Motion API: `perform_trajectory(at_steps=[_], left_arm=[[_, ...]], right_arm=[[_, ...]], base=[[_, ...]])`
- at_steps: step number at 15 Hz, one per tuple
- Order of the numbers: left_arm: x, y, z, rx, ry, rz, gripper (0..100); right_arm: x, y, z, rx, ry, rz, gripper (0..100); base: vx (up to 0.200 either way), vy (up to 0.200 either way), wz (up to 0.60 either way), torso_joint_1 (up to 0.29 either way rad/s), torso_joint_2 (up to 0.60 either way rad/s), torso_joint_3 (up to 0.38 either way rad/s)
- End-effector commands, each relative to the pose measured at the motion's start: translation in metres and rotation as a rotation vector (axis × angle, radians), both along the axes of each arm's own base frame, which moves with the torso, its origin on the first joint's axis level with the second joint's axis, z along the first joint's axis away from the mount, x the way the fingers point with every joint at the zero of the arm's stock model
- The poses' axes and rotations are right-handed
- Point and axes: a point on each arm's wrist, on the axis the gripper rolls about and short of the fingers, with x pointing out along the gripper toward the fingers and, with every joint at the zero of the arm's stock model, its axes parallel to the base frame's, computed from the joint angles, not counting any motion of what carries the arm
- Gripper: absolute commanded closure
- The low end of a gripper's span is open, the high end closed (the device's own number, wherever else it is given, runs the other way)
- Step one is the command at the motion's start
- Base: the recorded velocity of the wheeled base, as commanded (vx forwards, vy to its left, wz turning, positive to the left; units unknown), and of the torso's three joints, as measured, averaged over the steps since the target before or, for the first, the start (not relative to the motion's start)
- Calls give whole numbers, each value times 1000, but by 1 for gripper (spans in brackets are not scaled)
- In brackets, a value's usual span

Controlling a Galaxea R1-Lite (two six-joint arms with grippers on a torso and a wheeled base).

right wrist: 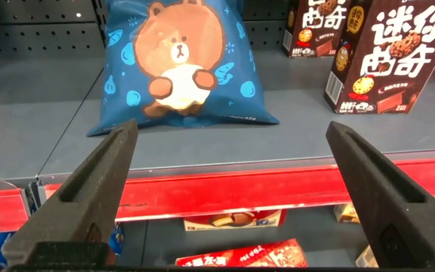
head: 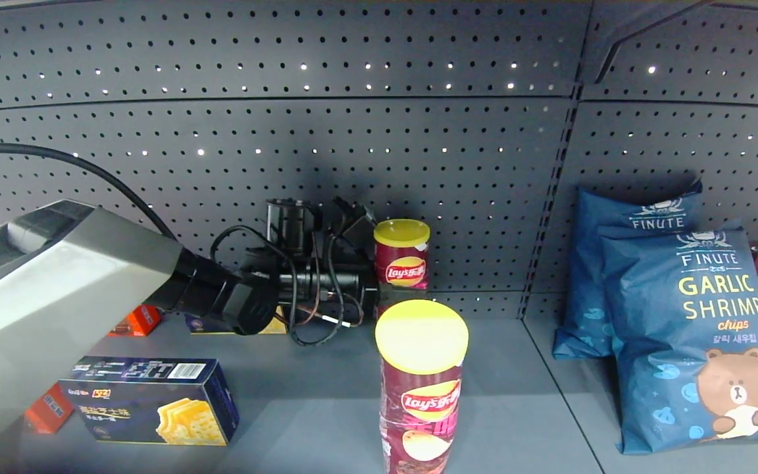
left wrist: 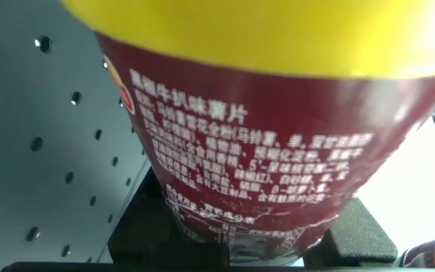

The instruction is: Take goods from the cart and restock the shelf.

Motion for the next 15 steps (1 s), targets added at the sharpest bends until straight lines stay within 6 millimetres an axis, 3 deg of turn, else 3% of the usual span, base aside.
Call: perform_trajectory(at_steps=[1,4,5,10,15], left_arm=[[-2,0,-3,6,13,-1,100],[-2,0,-4,1,2,-1,100],[-2,1,-4,1,0,0,0],[-3,2,-2,-1,-1,0,0],[-20,23,23,-11,-25,31,0]], right_arm=[[0,0,0,-1,2,1,0],[0,0,0,0,1,1,0],[0,0,0,0,1,1,0],[0,0,0,0,1,1,0],[0,0,0,-1,2,1,0]], base=[[0,0,0,0,0,0],[0,0,0,0,0,0],[0,0,0,0,0,0],[0,0,0,0,0,0],[0,0,0,0,0,0]])
